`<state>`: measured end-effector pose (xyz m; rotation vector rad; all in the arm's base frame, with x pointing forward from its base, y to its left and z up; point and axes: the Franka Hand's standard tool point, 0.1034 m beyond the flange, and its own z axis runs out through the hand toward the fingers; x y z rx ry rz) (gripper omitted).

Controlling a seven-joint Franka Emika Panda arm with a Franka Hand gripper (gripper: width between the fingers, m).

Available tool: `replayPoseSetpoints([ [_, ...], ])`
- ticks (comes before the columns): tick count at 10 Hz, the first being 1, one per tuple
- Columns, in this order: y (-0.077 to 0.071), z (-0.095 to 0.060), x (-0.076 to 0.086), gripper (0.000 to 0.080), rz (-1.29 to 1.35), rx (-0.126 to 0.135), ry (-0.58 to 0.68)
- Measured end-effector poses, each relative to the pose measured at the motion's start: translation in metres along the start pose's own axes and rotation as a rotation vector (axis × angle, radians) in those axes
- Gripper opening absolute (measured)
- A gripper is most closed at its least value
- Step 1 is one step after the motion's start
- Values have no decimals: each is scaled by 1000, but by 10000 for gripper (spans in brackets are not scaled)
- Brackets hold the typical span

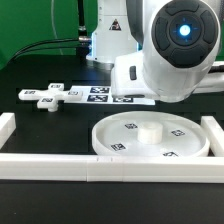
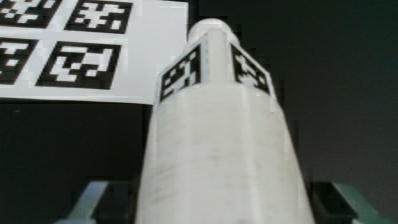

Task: Assemble round table

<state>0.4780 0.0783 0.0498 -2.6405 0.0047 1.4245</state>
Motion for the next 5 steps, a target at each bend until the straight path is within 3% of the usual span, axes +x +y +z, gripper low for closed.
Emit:
replayPoseSetpoints([
  [1,2,-13,5,407,-33,2,66],
  [4,-1,-70,-8,409,-59,0,265],
  [5,-3,-79,-9,409,-62,-1,297],
])
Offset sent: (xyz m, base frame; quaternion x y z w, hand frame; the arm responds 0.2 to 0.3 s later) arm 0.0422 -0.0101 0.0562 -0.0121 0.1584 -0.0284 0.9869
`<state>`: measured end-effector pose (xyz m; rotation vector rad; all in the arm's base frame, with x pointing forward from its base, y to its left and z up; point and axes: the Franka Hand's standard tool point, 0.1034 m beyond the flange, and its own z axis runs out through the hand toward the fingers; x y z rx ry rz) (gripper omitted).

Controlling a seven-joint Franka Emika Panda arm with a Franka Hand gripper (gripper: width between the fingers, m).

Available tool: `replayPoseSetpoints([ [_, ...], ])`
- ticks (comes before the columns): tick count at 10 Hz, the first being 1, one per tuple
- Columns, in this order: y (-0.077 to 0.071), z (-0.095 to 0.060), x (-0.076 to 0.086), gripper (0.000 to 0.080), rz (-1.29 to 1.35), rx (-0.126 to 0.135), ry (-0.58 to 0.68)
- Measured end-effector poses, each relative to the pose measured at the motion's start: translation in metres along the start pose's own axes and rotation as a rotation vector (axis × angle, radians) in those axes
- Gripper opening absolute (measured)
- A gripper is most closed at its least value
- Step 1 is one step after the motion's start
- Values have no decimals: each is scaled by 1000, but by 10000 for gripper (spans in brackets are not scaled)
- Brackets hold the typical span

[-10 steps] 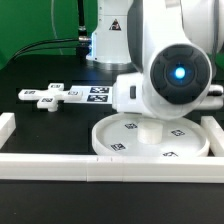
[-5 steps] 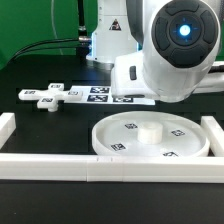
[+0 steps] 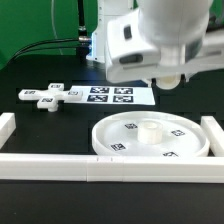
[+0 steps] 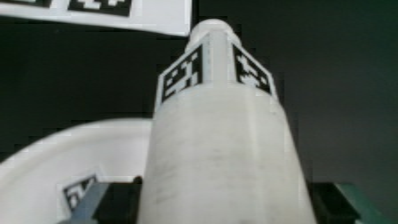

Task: Assemble round table

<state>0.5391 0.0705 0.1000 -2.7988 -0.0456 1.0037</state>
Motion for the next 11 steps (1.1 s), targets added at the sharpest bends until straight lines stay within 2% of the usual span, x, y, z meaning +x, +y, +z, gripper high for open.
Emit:
replayPoseSetpoints([
  [1,0,-6,12,409,1,-5,101],
  [2,1,-9,13,409,5,-12,194],
  [4,3,-9,12,409,4,-22,296],
  [6,9,-41,19,409,-78,-54,473],
  [7,12,-51,22,409,-102,-67,546],
  [11,22,-54,32,409,-93,-110,816],
])
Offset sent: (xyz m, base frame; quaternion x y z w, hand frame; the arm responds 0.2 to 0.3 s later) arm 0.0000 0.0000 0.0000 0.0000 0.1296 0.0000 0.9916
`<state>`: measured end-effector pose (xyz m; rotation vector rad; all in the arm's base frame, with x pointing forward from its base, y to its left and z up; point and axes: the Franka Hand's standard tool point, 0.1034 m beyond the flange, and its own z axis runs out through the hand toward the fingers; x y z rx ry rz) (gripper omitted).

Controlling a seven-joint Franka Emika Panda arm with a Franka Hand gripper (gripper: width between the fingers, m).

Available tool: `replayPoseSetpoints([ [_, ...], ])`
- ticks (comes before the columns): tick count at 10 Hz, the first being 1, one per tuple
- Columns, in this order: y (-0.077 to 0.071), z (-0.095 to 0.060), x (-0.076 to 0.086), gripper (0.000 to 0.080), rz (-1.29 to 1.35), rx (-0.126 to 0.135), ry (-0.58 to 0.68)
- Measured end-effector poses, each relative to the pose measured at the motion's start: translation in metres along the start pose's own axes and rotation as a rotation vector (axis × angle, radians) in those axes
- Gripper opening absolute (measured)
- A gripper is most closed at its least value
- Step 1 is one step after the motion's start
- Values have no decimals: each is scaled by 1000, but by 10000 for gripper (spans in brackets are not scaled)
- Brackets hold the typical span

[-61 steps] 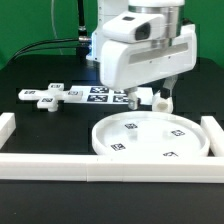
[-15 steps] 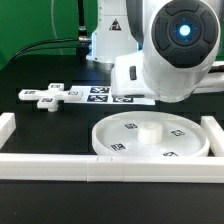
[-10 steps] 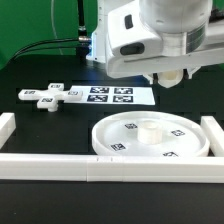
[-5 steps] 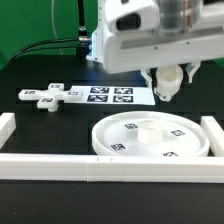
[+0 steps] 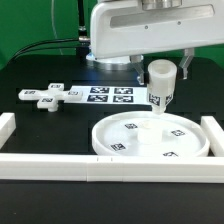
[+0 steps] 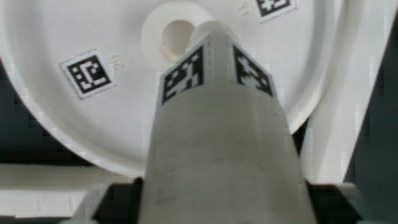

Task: Assemble round table

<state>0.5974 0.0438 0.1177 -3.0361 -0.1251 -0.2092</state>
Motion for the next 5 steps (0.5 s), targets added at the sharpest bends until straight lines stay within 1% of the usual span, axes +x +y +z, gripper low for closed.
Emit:
replayPoseSetpoints([
  [1,4,-1,5,409,-7,-19,83],
  [3,11,-10,13,409,-43,-60,242],
  [4,14,-13,12,409,-60,-90,349],
  [5,14,-8,4,409,-63,-103,397],
])
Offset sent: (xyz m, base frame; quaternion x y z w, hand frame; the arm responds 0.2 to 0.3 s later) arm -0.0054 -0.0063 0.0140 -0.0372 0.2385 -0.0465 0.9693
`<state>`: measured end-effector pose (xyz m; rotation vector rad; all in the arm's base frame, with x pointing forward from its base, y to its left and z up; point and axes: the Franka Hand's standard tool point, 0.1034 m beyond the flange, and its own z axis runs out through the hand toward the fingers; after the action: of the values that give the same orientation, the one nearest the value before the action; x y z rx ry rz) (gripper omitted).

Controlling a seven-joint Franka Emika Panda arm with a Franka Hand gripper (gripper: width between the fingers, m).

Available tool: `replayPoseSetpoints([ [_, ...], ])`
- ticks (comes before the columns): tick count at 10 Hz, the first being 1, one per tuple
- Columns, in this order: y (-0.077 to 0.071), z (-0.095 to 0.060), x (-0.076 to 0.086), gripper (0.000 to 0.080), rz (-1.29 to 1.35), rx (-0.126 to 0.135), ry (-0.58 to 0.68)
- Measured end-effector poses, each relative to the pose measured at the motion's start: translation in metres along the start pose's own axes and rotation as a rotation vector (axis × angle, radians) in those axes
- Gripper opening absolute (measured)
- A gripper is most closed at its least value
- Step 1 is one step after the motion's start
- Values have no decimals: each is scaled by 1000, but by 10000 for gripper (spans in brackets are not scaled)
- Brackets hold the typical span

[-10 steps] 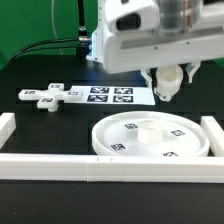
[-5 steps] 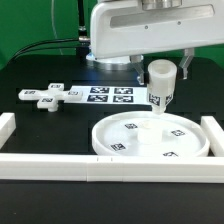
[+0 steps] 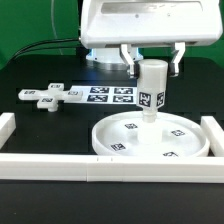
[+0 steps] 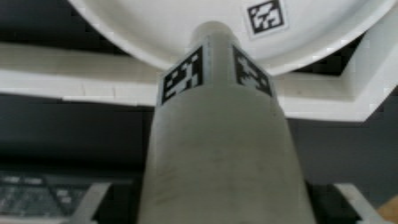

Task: Assemble round table

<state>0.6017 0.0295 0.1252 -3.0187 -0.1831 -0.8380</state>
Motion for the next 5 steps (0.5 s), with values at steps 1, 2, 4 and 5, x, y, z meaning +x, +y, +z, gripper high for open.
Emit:
replayPoseSetpoints([
  [1,-1,2,-2,409,1,9,-35],
  [2,-1,1,0,409,1,9,-31],
  [4,-1,0,-12,409,2,6,-38],
  [5,-6,-2,-19,409,-1,10,-47],
])
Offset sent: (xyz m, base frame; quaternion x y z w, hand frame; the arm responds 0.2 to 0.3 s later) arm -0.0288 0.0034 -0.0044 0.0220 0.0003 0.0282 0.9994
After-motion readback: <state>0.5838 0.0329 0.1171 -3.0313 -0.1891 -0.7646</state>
